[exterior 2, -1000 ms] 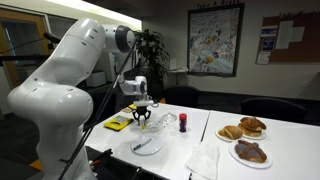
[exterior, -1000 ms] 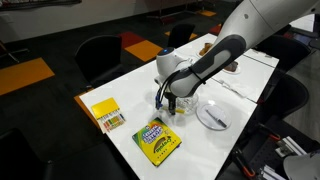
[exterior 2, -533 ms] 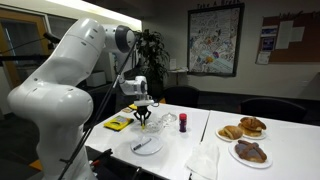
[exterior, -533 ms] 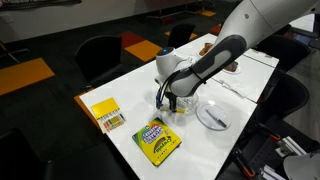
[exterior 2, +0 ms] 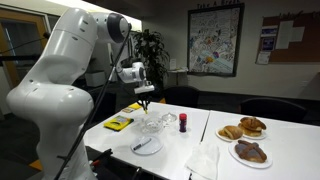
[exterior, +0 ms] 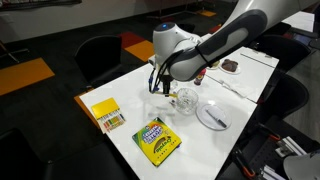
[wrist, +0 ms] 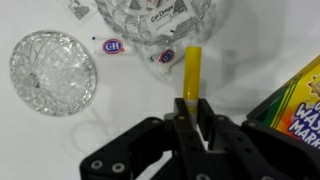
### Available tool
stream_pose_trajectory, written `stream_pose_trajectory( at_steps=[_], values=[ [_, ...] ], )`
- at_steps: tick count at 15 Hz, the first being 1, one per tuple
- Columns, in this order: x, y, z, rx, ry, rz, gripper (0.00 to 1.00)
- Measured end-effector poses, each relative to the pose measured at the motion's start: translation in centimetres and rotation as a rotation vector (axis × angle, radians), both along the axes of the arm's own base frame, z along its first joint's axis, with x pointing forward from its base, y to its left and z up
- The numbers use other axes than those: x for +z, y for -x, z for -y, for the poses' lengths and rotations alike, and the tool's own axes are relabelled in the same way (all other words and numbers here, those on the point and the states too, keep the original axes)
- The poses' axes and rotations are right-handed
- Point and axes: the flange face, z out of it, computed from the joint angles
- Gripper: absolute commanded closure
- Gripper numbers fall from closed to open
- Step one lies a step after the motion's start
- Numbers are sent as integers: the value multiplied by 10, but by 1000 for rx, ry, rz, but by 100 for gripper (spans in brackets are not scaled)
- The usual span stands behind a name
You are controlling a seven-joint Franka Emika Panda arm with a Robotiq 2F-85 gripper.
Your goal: Move the marker to the right
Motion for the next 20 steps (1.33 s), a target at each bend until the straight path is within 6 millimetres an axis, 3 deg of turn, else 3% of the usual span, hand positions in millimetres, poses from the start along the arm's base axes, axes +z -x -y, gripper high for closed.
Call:
stream_pose_trajectory(
  at_steps=[4, 7, 12, 20],
  values=[
    [54, -4, -1, 11, 2, 80, 96],
    [67, 3, 21, -44, 18, 93, 96],
    [64, 41, 80, -216, 60, 68, 96],
    [27, 146, 148, -481, 149, 41, 96]
  ],
)
